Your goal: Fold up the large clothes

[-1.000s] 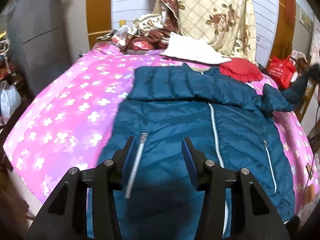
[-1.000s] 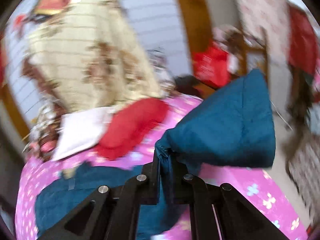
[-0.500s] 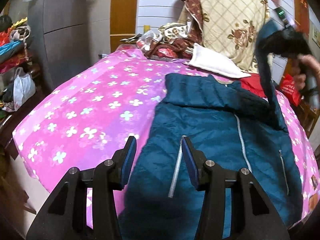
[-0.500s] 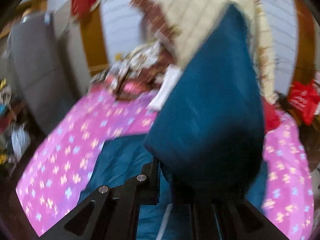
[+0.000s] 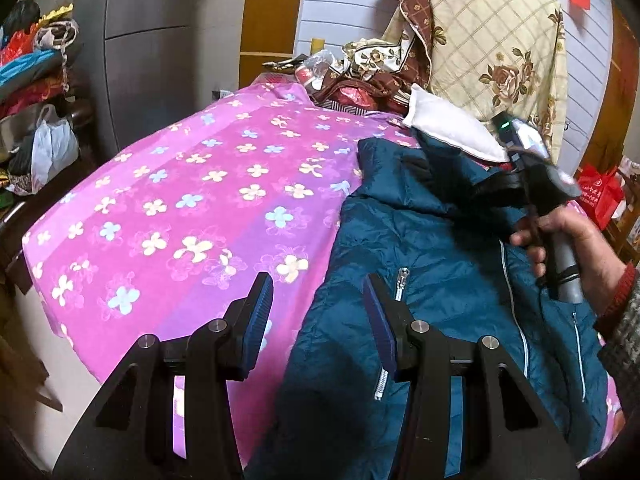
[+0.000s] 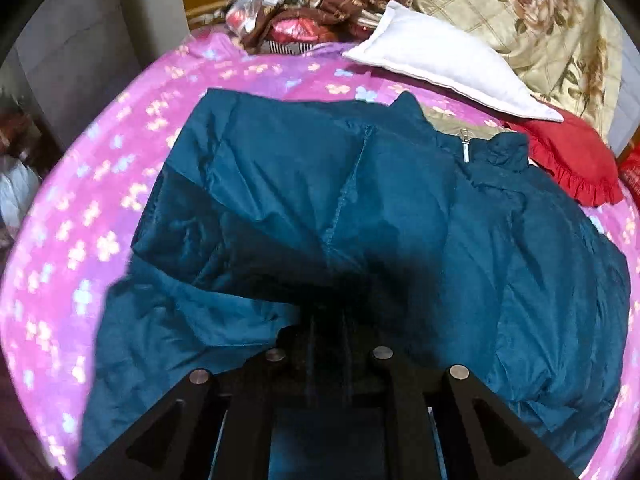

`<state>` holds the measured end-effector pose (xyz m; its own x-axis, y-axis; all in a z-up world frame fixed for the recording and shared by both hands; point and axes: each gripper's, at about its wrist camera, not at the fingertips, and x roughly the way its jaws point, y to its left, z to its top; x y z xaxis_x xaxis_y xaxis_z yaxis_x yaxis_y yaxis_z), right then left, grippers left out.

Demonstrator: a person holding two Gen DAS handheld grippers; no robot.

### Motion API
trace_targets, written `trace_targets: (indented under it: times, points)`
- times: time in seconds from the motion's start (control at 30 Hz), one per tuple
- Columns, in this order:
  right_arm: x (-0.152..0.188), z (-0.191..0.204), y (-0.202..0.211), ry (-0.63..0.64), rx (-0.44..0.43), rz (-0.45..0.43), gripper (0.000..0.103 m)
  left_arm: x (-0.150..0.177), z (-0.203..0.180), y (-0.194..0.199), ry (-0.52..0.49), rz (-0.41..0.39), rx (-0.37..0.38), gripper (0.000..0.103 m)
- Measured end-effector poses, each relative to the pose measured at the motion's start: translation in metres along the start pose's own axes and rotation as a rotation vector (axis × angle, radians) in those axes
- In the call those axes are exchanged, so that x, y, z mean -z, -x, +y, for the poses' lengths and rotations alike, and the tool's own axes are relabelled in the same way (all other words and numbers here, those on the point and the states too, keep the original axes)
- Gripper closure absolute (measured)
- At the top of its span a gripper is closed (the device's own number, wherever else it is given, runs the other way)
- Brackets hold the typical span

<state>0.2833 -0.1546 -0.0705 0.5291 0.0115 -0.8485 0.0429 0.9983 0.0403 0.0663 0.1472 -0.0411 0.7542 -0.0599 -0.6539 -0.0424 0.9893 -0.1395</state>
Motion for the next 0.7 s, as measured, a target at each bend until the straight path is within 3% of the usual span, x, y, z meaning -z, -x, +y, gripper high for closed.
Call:
trace_targets:
  times: [0.1,0.17,0.2,0.3,0.43,0.6,0.7]
  points:
    - [-0.005,-0.01,0.025,-0.001,-0.035,-0.044,0.087,0.001,-0.001,-0.002,0.001,0.007,0.002,0.057]
    - [-0.003,-0.009,0.039,0.016,-0.042,-0.079,0.054,0.001,-0.001,-0.002,0.002,0.006,0.001,0.057]
    - [-0.005,-0.006,0.045,0.03,-0.031,-0.097,0.049,0.001,-0.001,-0.002,0.003,0.006,0.002,0.057]
    - [-0.004,0.008,0.058,0.131,0.048,-0.149,0.048,0.001,-0.003,-0.002,0.001,0.013,0.007,0.057]
    - [-0.005,0.0,0.081,0.031,-0.032,-0.249,0.048,0.0,-0.002,0.0,0.003,0.005,0.004,0.057]
    - [-0.015,-0.004,0.036,0.0,0.045,-0.127,0.048,0.001,-0.002,-0.002,-0.004,0.0,0.01,0.057]
    - [-0.022,-0.013,-0.006,-0.073,0.036,-0.029,0.048,0.001,-0.001,-0.007,-0.008,0.011,0.001,0.057]
